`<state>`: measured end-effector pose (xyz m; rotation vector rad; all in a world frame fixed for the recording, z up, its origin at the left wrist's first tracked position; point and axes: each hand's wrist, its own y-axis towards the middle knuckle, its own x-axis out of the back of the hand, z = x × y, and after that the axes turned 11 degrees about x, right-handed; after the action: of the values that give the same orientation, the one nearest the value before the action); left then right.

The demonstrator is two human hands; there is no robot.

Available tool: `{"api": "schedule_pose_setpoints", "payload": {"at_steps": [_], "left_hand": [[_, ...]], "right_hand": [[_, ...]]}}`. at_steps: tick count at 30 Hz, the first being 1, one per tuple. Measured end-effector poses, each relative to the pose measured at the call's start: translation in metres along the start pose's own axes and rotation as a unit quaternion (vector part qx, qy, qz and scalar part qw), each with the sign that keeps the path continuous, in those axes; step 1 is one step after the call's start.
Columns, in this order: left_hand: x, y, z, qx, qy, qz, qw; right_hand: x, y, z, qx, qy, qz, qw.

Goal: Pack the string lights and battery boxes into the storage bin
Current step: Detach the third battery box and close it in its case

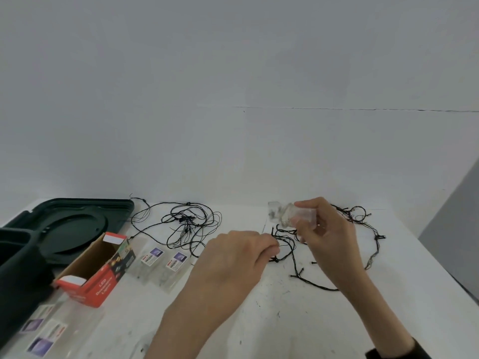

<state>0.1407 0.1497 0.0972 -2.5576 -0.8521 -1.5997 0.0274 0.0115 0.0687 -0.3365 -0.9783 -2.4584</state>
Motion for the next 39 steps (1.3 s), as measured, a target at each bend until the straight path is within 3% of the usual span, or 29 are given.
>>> {"api": "schedule_pose_setpoints", "payload": {"at_steps": [4,6,9,13,17,22,27,31,39], "left_hand": [[0.002,0.016,0.01,-0.129,0.05,-0.108,0.985],[0.006,0.021,0.012,-0.107,0.033,-0.1,0.989],[0.009,0.028,0.018,-0.008,-0.07,-0.021,0.997],[-0.002,0.031,0.034,0.09,-0.258,0.044,0.961],[-0.02,0.024,0.044,0.171,-0.371,0.078,0.909],[-0.039,0.008,0.036,0.214,-0.401,0.113,0.883],[-0.045,0.004,0.034,0.224,-0.445,0.115,0.86],[-0.048,0.001,0.033,0.21,-0.422,0.126,0.873],[-0.049,-0.005,0.024,0.189,-0.389,0.181,0.883]], "right_hand": [[-0.001,-0.005,0.0,-0.027,0.02,0.138,0.99],[0.0,-0.008,0.0,-0.054,0.095,0.215,0.97],[0.004,-0.01,0.004,-0.101,0.234,0.277,0.926],[0.006,-0.013,0.007,-0.158,0.384,0.264,0.871],[0.0,-0.015,0.005,-0.202,0.464,0.2,0.839],[-0.008,-0.017,0.002,-0.229,0.529,0.155,0.803],[-0.013,-0.018,-0.002,-0.238,0.496,0.11,0.828],[-0.016,-0.016,-0.002,-0.228,0.465,0.061,0.853],[-0.024,-0.017,0.0,-0.167,0.275,0.005,0.947]]}}
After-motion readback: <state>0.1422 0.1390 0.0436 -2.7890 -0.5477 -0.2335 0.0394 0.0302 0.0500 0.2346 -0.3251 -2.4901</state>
